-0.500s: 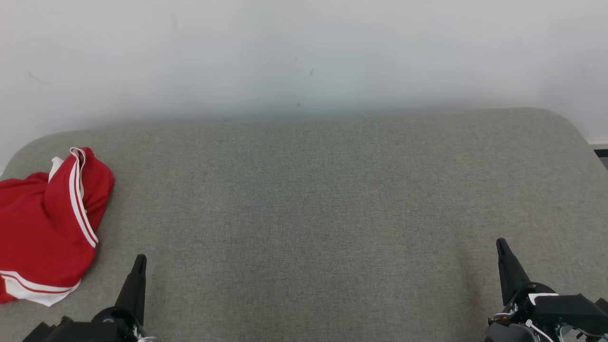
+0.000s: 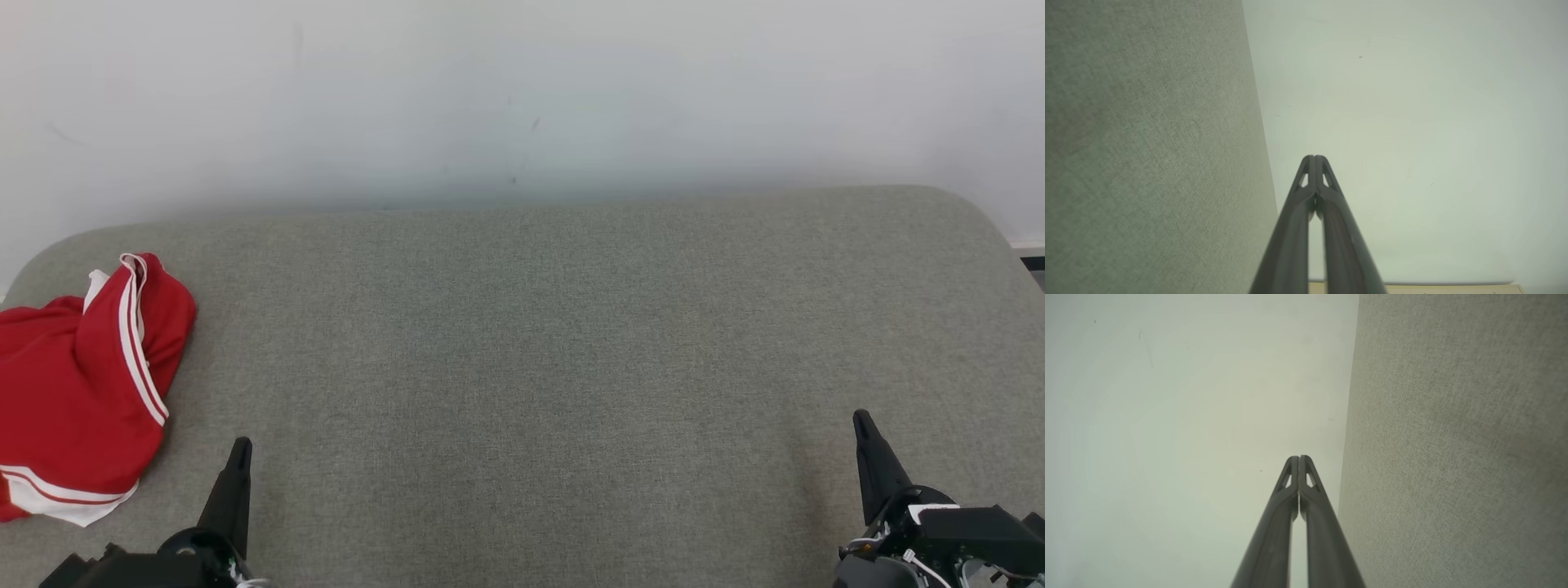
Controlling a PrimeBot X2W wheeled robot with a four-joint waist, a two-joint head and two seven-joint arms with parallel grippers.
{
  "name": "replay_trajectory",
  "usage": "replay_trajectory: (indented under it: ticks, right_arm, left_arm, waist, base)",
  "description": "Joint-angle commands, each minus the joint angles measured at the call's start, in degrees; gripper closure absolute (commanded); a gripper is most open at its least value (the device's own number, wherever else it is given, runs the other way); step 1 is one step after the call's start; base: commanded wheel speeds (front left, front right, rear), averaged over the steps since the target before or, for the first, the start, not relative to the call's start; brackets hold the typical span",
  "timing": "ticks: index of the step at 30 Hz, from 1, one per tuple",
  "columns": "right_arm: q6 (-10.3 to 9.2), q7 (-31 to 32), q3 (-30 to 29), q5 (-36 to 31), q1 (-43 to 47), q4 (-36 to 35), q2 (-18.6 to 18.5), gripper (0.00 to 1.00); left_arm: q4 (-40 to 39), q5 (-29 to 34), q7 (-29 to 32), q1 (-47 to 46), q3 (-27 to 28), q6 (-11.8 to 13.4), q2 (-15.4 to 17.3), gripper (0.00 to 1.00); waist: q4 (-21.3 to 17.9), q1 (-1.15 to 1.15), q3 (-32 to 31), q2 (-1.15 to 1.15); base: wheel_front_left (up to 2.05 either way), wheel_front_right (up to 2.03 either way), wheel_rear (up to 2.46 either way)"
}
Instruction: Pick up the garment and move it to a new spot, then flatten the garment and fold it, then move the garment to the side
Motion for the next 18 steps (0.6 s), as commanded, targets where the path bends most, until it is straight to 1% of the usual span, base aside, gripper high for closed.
replay_trajectory:
  ticks: [1,6,13,18]
  right_arm:
    - [0.00,-0.01,0.01,0.00,0.03,0.11,0.02,0.00]
    - [0.00,-0.22,0.30,-0.02,1.32,1.74,0.14,0.00]
    - [-0.01,-2.29,2.56,-0.47,1.47,1.73,0.12,0.00]
    - [-0.01,-3.70,3.73,-1.75,1.48,1.93,0.11,0.00]
  left_arm:
    - [0.09,0.01,0.00,0.03,-0.02,0.00,-0.03,0.00]
    - [1.64,0.04,-0.21,1.42,-0.29,0.00,-0.39,0.00]
    - [1.37,0.36,-2.28,2.39,-1.60,0.00,-0.33,0.00]
    - [1.41,2.36,-3.70,2.93,-2.22,0.00,-0.26,0.00]
  waist:
    - [0.00,0.00,0.00,0.00]
    - [0.00,0.00,-0.02,0.00]
    - [-0.10,0.00,-0.57,0.00]
    - [-0.12,0.00,-0.92,0.00]
  base:
    - [0.00,0.00,0.00]
    - [0.00,0.00,0.00]
    - [0.00,0.00,0.00]
    - [0.00,0.00,0.00]
